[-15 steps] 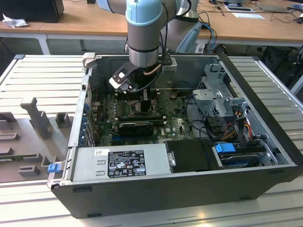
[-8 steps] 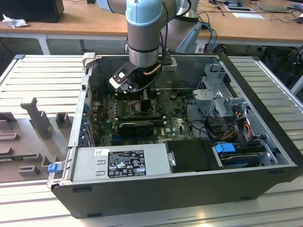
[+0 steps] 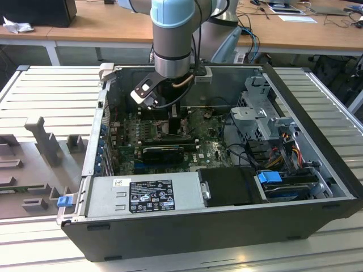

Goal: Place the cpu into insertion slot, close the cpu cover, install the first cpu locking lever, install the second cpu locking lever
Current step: 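Place the cpu into insertion slot, then close the cpu cover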

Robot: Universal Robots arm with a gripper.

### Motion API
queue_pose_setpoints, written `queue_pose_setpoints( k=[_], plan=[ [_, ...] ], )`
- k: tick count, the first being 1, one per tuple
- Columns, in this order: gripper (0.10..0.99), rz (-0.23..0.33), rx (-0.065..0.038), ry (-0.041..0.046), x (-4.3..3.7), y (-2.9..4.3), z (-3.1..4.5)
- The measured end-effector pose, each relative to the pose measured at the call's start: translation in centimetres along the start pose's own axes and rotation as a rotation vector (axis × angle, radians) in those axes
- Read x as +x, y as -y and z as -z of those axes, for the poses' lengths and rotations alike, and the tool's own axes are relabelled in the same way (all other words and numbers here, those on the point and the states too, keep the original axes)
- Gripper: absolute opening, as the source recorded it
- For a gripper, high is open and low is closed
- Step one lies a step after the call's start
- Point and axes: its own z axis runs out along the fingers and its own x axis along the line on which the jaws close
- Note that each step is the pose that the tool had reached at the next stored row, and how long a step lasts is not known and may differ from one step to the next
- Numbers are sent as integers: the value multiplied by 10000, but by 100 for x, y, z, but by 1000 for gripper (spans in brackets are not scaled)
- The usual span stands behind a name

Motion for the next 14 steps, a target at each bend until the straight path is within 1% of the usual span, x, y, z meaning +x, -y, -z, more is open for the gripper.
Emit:
queue_pose_setpoints(
  k=[1,3,6,9,14],
  plan=[
    [592,0,0,0,1,-1,35],
    [463,2,0,23,-8,-2,46],
    [106,3,0,48,-24,-2,50],
    [106,2,1,49,-24,-3,64],
    [106,3,0,48,-22,-6,128]
  ],
)
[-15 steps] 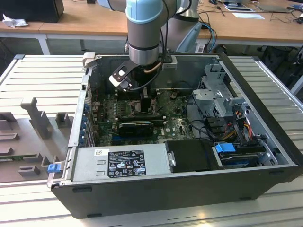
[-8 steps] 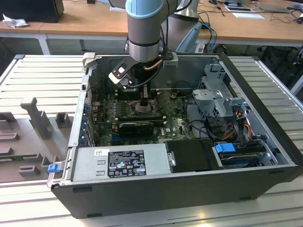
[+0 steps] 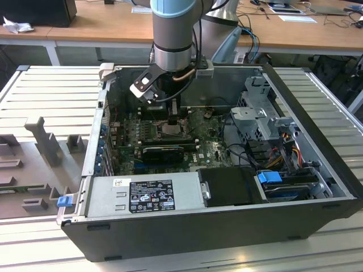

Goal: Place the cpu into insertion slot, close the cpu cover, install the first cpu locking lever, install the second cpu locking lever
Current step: 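Close the cpu cover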

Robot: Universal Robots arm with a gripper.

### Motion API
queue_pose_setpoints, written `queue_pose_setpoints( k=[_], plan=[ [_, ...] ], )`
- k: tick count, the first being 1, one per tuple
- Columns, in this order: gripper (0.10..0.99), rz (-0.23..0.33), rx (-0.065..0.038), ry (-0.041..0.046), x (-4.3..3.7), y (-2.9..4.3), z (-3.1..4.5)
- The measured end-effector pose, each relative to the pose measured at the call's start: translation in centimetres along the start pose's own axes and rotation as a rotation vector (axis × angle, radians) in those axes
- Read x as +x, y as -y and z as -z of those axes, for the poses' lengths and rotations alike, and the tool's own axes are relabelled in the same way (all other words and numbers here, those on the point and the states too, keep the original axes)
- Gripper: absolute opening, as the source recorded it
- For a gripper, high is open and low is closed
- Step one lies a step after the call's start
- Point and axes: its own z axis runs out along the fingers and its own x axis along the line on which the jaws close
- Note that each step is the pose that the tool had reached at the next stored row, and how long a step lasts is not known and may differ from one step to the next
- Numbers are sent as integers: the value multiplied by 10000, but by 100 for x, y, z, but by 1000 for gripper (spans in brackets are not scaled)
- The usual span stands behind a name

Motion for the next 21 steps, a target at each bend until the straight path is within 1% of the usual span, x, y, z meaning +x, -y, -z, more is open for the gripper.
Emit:
queue_pose_setpoints(
  k=[4,6,8,10,12,14,17,21],
  plan=[
    [106,-1,0,0,0,-12,12],
    [106,-2,3,1,-5,-53,11],
    [106,-2,31,-5,-6,-78,9],
    [106,-4,36,-26,-6,-79,15],
    [106,-5,35,-28,-5,-80,44],
    [106,-5,35,-29,-2,-84,131],
    [106,-5,35,-29,-1,-85,167],
    [106,-4,35,-28,-1,-94,177]
  ],
)
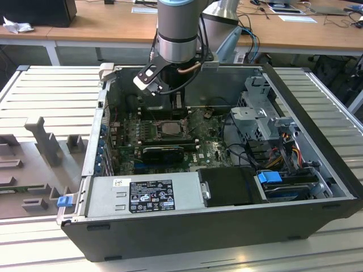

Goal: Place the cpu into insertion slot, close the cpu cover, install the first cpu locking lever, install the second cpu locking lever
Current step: 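Close the cpu cover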

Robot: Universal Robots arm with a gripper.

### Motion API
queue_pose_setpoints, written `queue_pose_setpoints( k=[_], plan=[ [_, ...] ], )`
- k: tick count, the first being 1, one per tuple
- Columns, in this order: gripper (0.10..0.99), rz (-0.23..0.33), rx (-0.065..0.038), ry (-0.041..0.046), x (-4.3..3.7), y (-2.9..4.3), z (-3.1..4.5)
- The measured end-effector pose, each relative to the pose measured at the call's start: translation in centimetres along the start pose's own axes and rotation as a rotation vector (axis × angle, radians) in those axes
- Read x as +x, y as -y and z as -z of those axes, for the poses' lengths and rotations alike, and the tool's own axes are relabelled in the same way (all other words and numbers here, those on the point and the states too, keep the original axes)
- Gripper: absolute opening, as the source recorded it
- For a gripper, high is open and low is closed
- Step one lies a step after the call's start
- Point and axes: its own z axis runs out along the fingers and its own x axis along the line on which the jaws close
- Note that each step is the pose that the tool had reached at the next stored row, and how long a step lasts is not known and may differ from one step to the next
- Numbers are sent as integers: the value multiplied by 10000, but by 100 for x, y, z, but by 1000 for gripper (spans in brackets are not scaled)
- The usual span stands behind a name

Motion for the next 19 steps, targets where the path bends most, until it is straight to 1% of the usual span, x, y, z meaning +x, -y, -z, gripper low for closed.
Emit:
queue_pose_setpoints(
  k=[4,10,19],
  plan=[
    [106,-1,2,4,0,-1,10],
    [106,-1,0,4,4,-3,53],
    [106,-1,0,10,5,-5,74]
  ],
)
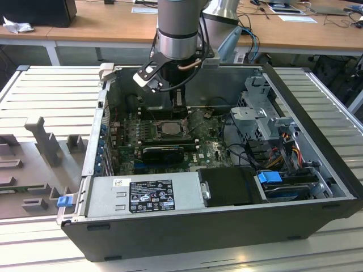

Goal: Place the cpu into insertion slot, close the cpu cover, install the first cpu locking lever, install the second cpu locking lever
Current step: 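Close the cpu cover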

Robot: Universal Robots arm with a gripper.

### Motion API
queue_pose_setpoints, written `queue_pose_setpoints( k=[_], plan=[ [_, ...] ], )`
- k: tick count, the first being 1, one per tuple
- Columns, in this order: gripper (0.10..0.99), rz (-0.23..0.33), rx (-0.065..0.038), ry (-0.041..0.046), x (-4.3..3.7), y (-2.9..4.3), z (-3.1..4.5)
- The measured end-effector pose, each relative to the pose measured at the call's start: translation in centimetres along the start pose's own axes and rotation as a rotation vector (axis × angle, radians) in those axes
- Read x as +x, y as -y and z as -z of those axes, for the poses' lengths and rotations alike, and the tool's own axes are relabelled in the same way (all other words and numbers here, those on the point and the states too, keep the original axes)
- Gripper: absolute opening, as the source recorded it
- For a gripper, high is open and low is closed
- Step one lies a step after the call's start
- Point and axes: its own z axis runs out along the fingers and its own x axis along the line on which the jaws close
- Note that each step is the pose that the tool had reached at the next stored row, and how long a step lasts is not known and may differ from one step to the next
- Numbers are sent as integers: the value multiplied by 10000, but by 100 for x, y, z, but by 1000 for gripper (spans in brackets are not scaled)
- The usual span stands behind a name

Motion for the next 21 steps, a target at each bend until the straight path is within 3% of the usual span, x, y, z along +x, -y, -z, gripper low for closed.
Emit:
queue_pose_setpoints(
  k=[16,21],
  plan=[
    [106,2,1,12,1,-5,47],
    [106,2,0,15,4,-8,104]
  ],
)
